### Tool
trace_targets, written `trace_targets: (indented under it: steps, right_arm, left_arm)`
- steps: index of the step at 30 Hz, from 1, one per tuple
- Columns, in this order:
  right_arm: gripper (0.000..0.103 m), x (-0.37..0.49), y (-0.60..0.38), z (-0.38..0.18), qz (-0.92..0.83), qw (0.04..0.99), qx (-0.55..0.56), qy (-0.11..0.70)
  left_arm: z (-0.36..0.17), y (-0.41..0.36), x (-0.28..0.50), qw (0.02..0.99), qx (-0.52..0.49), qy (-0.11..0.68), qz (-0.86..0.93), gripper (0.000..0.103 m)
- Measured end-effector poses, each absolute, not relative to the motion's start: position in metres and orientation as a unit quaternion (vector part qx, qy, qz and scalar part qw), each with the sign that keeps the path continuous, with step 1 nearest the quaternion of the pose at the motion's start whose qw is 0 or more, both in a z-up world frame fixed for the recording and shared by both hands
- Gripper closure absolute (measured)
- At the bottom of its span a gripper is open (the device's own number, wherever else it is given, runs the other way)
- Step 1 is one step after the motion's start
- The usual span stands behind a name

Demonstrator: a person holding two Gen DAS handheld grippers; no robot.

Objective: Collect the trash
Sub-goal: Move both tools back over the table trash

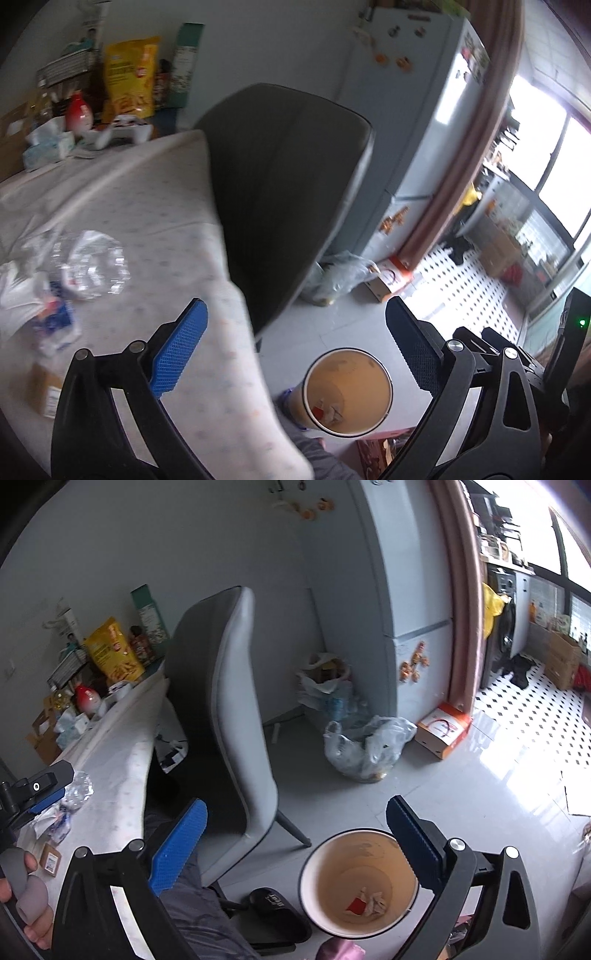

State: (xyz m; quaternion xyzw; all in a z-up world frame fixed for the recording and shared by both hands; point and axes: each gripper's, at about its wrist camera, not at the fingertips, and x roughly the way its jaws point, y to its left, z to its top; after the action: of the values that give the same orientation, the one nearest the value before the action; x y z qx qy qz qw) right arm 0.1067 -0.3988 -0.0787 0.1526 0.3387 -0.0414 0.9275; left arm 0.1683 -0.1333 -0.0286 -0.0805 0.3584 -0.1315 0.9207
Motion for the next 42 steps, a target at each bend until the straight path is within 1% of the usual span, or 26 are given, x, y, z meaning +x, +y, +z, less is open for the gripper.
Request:
trace_targets:
  steps: [11,21,30,37,40,42]
  right_arm:
    - [0.008,0.119,-0.325,-0.053,0.017,0.934,0.123,0.335]
    - [0.008,0.131,-0.262,-0.04,0.073,0.934,0.097,0.335]
    - [0.008,0.139,-0.213,-0.032,0.111,0.932,0.083,0.334]
    - [0.008,0.149,-0.192,-0.039,0.13,0.926,0.08,0.345]
    - [0.008,0.155,-0.185,-0.044,0.137,0.922,0.079,0.352]
    - [0.008,0.158,-0.179,-0.046,0.142,0.921,0.078,0.355]
  left_arm:
    - [-0.011,-0.031,0.149,0.939,-0.129,0.315,-0.053,0.007]
    - [-0.016,0.042,0.133,0.944,-0.127,0.304,0.022,0.007]
    - [-0.034,0.087,0.135,0.939,-0.131,0.315,0.053,0.007]
    - [-0.05,0.098,0.151,0.934,-0.128,0.326,0.074,0.008]
    - [-0.056,0.098,0.16,0.934,-0.11,0.328,0.092,0.011]
    - [-0.06,0.099,0.165,0.932,-0.106,0.334,0.097,0.015]
